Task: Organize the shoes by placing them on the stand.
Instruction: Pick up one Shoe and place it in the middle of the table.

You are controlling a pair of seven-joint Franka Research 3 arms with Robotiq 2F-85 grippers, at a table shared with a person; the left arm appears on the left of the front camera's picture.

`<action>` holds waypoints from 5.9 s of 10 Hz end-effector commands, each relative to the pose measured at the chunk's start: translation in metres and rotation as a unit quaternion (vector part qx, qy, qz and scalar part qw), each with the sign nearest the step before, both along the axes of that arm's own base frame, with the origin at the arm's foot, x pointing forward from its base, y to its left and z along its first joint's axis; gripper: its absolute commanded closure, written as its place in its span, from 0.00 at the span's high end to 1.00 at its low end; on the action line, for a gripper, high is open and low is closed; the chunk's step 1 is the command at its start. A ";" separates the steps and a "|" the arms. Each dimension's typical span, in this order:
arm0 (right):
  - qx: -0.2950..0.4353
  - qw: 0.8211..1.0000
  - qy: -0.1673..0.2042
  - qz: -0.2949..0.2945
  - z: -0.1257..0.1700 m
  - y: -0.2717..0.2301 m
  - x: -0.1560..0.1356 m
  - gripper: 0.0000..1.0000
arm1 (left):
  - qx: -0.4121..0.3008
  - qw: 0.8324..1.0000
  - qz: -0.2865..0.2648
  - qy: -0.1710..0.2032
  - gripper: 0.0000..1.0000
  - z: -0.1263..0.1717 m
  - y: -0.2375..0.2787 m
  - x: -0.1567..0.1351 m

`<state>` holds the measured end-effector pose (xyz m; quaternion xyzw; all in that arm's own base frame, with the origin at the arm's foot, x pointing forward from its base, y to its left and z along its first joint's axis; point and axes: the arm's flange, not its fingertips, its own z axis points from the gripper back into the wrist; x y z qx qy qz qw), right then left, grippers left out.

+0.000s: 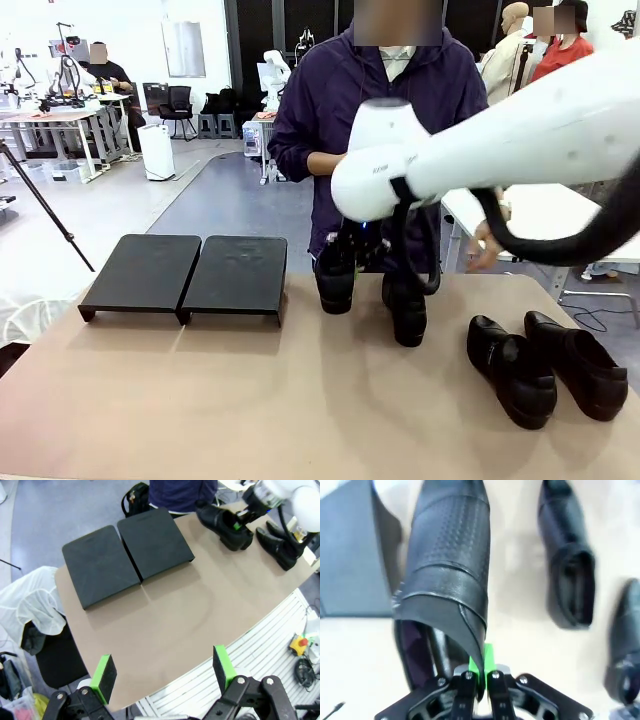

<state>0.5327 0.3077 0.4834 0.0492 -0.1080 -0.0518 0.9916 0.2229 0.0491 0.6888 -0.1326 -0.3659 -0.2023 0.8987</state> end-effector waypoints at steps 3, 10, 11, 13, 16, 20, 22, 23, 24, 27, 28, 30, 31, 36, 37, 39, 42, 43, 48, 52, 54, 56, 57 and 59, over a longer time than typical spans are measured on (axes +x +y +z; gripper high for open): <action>0.018 0.998 -0.015 0.054 0.069 -0.010 -0.119 0.00 | 0.000 1.000 -0.004 0.001 1.00 0.001 0.001 0.000; 0.034 0.991 0.037 0.122 0.012 0.092 -0.243 0.00 | 0.000 1.000 -0.004 0.001 1.00 0.001 0.001 0.000; 0.043 0.989 0.042 0.138 0.001 0.107 -0.243 0.00 | 0.000 1.000 -0.004 0.001 1.00 0.001 0.001 0.000; 0.062 0.985 0.060 0.152 -0.024 0.134 -0.227 0.00 | 0.000 1.000 -0.004 0.001 1.00 0.001 0.001 0.000; 0.062 0.986 0.074 0.137 -0.061 0.168 -0.197 0.00 | 0.000 1.000 -0.004 0.001 1.00 0.001 0.001 0.000; -0.016 0.994 0.087 0.068 -0.099 0.188 -0.182 0.00 | 0.000 1.000 -0.004 0.001 1.00 0.001 0.001 0.000; -0.039 0.993 0.097 0.053 -0.111 0.191 -0.180 0.00 | 0.000 1.000 -0.004 0.001 1.00 0.001 0.001 0.000; -0.048 0.992 0.105 0.044 -0.115 0.191 -0.178 0.00 | 0.000 1.000 -0.004 0.001 1.00 0.001 0.001 0.000; -0.053 0.992 0.107 0.041 -0.117 0.191 -0.178 0.00 | 0.000 1.000 -0.004 0.001 1.00 0.001 0.001 0.000; -0.048 0.991 0.116 0.045 -0.115 0.190 -0.179 1.00 | 0.000 1.000 -0.004 0.001 1.00 0.001 0.001 0.000; -0.046 0.991 0.115 0.044 -0.114 0.190 -0.179 1.00 | 0.000 1.000 -0.004 0.001 1.00 0.001 0.001 0.000; -0.040 0.993 0.104 0.039 -0.106 0.182 -0.179 1.00 | 0.000 1.000 -0.004 0.001 1.00 0.001 0.001 0.000; -0.028 0.994 0.097 0.043 -0.090 0.171 -0.179 1.00 | 0.000 1.000 -0.004 0.001 1.00 0.001 0.001 0.000; 0.009 0.995 0.062 0.081 0.040 0.060 -0.216 1.00 | 0.000 1.000 -0.004 0.001 1.00 0.001 0.001 0.000; 0.021 0.991 0.079 0.103 0.060 0.036 -0.233 1.00 | 0.000 1.000 -0.004 0.001 1.00 0.001 0.001 0.000; 0.047 0.986 0.092 0.132 0.096 -0.027 -0.267 1.00 | 0.000 1.000 -0.004 0.001 1.00 0.001 0.001 0.000; 0.084 0.991 0.069 0.083 0.096 -0.093 -0.266 1.00 | 0.000 1.000 -0.004 0.001 1.00 0.001 0.001 0.000; 0.064 0.987 0.080 0.123 0.116 -0.053 -0.282 1.00 | 0.000 1.000 -0.004 0.001 1.00 0.001 0.001 0.000; 0.167 0.983 0.024 0.077 0.148 -0.150 -0.305 1.00 | 0.000 1.000 -0.004 0.001 1.00 0.001 0.001 0.000; 0.247 0.969 -0.003 -0.009 0.197 -0.292 -0.388 1.00 | 0.000 1.000 -0.004 0.001 1.00 0.001 0.001 0.000; 0.285 0.958 -0.006 -0.040 0.199 -0.378 -0.374 1.00 | 0.000 1.000 -0.004 0.001 1.00 0.001 0.001 0.000; 0.310 0.949 -0.025 -0.048 0.179 -0.451 -0.364 1.00 | 0.000 1.000 -0.004 0.001 1.00 0.001 0.001 0.000; 0.330 0.941 -0.053 -0.055 0.165 -0.470 -0.357 1.00 | 0.000 1.000 -0.004 0.001 1.00 0.001 0.001 0.000; 0.315 0.946 -0.031 -0.071 0.164 -0.466 -0.370 1.00 | 0.000 1.000 -0.004 0.001 1.00 0.001 0.001 0.000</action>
